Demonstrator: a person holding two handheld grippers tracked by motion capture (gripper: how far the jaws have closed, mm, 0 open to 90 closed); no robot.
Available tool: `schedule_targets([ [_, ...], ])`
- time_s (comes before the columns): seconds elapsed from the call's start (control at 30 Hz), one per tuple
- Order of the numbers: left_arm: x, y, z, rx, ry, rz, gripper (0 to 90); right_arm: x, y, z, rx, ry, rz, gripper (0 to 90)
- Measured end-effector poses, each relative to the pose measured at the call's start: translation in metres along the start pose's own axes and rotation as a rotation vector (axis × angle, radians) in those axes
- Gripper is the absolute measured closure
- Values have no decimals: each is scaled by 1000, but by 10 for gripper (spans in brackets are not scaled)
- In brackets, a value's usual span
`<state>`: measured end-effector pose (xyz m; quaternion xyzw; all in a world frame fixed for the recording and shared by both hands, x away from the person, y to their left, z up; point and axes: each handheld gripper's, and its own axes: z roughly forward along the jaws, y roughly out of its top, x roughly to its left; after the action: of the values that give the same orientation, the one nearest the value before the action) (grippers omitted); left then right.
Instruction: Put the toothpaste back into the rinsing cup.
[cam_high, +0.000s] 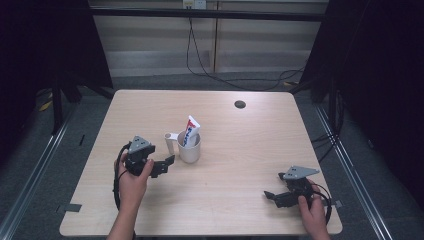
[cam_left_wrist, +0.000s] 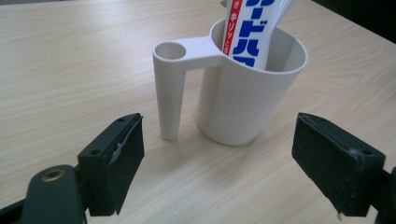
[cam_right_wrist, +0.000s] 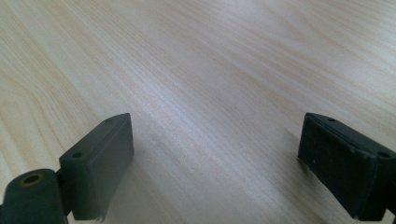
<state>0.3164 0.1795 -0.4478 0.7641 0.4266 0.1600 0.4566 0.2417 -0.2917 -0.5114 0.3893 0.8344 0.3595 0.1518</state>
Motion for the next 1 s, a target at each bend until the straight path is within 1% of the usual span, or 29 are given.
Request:
schedule_targets([
  [0.13, 2, -5, -1, -2, -1, -2, 172, 0, 0, 0, 0, 0, 0, 99],
  [0.4, 8, -17, -3, 16, 6, 4, 172, 0, 0, 0, 0, 0, 0, 99],
  [0.5, 12, -22, -5, 27, 9, 12, 173, 0, 0, 0, 0, 0, 0, 99],
  [0.53, 12, -24, -5, 24, 12, 2, 173, 0, 0, 0, 0, 0, 0, 99],
  [0.57, 14, -25, -6, 33, 15, 10, 174, 0, 0, 0, 0, 0, 0, 99],
  [0.6, 15, -26, -6, 30, 16, 5, 175, 0, 0, 0, 0, 0, 0, 99],
  [0.67, 17, -28, -8, 36, 17, 11, 175, 0, 0, 0, 0, 0, 0, 99],
  [0.8, 19, -33, -9, 39, 23, 12, 175, 0, 0, 0, 0, 0, 0, 99],
  [0.83, 20, -34, -9, 49, 20, 23, 175, 0, 0, 0, 0, 0, 0, 99],
  [0.93, 22, -38, -9, 49, 25, 23, 175, 0, 0, 0, 0, 0, 0, 99],
  [1.0, 24, -41, -10, 64, 21, 38, 175, 0, 0, 0, 0, 0, 0, 99],
])
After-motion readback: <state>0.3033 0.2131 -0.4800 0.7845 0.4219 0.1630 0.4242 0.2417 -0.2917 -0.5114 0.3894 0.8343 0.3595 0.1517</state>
